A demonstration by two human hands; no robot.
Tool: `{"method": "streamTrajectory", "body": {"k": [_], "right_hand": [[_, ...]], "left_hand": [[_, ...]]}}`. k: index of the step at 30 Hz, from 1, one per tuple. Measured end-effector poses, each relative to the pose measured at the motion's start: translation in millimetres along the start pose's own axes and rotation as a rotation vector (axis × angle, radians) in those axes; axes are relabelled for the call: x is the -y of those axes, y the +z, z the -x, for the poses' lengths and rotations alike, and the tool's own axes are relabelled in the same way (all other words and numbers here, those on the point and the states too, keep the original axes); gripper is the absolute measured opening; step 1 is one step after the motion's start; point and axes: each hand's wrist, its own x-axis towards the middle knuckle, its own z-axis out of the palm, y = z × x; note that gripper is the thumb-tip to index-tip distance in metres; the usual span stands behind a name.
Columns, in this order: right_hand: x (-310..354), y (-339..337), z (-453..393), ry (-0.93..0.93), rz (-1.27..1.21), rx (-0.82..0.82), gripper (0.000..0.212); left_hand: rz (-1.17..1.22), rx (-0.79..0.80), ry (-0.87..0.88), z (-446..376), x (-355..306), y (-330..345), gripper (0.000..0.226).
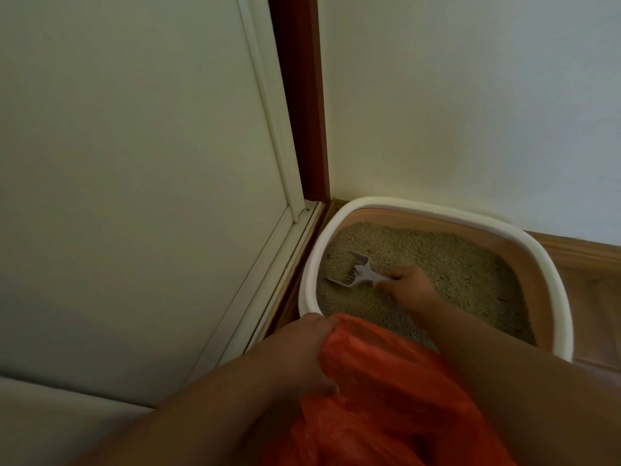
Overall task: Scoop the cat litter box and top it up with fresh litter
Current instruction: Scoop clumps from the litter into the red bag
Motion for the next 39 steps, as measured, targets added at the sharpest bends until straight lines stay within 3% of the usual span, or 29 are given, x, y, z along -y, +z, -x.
{"method": "streamTrajectory", "body": {"k": [8, 14, 21, 29, 39], "right_hand": [[-26.3, 11.9, 22.0, 0.138, -0.423, 0.01, 0.038], [-18.8, -14.9, 39.0, 0.158, -0.531, -0.001, 0.036], [-24.9, -51.5, 63.5, 0.072, -0.288, -0.057, 0.028], [-49.9, -78.0, 70.9, 0.154, -0.144, -0.121, 0.022], [-18.1, -69.0, 38.2, 0.228, -0.108, -0.191, 0.016]], "left_hand": [[-0.009, 0.015, 0.009, 7.1, -1.2, -1.2, 0.096], [-0.026, 0.026, -0.003, 9.1, -2.2, -0.8, 0.099], [-0.032, 0.005, 0.021, 7.3, -10.4, 0.0, 0.098], [-0.057, 0.013, 0.015, 3.7, -13.8, 4.0, 0.1], [-0.036, 0.011, 0.019, -4.8, -10.7, 7.5, 0.099]]}}
